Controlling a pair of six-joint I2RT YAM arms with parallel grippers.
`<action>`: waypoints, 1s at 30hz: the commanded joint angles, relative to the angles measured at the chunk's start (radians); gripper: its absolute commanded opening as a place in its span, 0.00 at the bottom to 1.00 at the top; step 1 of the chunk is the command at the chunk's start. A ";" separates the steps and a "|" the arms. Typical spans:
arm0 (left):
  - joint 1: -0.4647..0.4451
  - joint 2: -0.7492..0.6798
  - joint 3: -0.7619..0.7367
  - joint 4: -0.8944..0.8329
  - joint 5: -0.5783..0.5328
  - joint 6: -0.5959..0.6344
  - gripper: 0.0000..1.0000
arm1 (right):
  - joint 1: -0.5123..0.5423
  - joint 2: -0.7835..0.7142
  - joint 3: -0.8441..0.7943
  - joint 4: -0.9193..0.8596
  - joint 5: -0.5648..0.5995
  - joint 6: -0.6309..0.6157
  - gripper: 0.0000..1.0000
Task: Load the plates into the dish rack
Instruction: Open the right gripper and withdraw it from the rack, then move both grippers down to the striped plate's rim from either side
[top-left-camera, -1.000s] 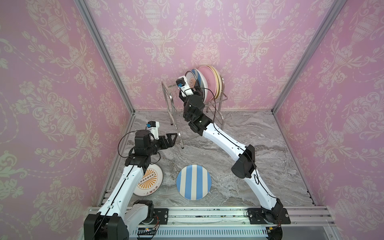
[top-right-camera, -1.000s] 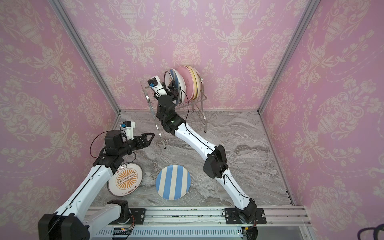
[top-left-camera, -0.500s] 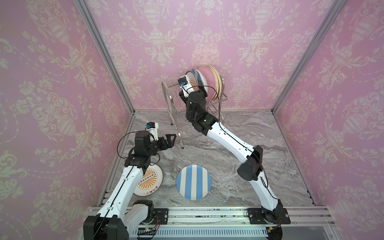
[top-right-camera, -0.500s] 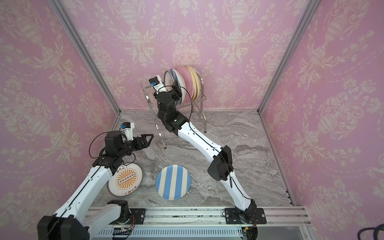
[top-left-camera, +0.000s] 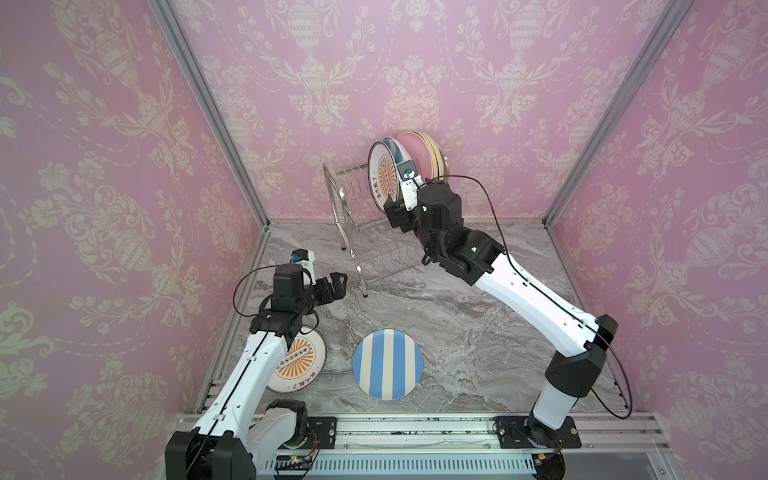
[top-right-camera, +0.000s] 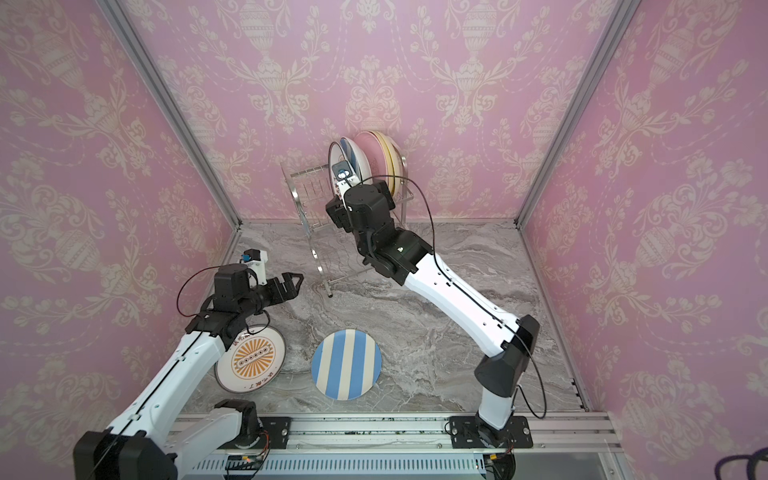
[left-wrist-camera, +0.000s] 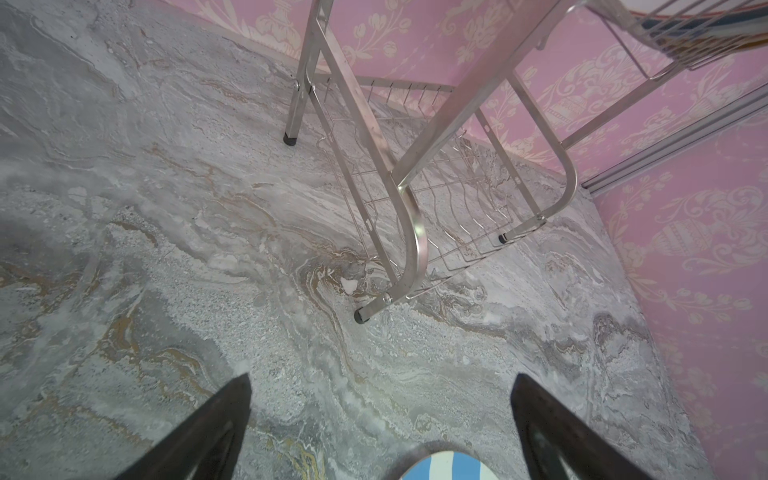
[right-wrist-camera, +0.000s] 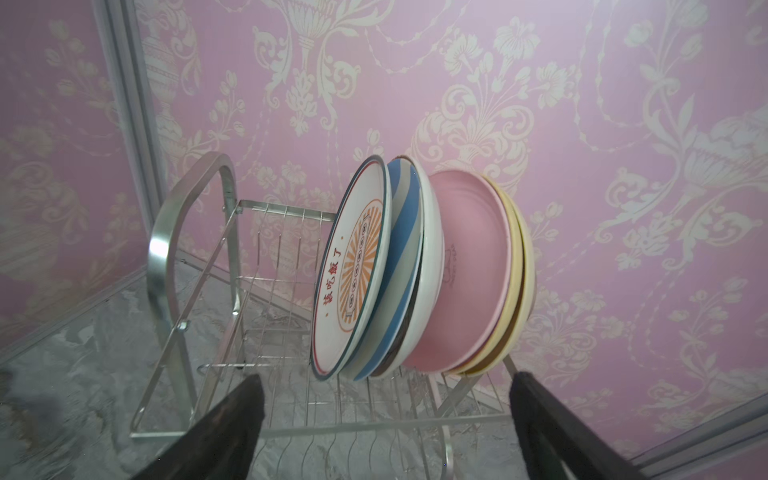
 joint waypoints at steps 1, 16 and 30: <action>-0.056 -0.009 0.031 -0.095 -0.080 0.025 0.99 | -0.052 -0.165 -0.209 -0.163 -0.276 0.261 0.91; -0.355 -0.054 -0.120 -0.304 -0.162 -0.172 0.99 | -0.110 -0.647 -1.164 -0.150 -0.689 0.705 0.82; -0.423 -0.116 -0.249 -0.281 -0.186 -0.322 0.99 | -0.022 -0.556 -1.420 0.153 -0.753 0.861 0.83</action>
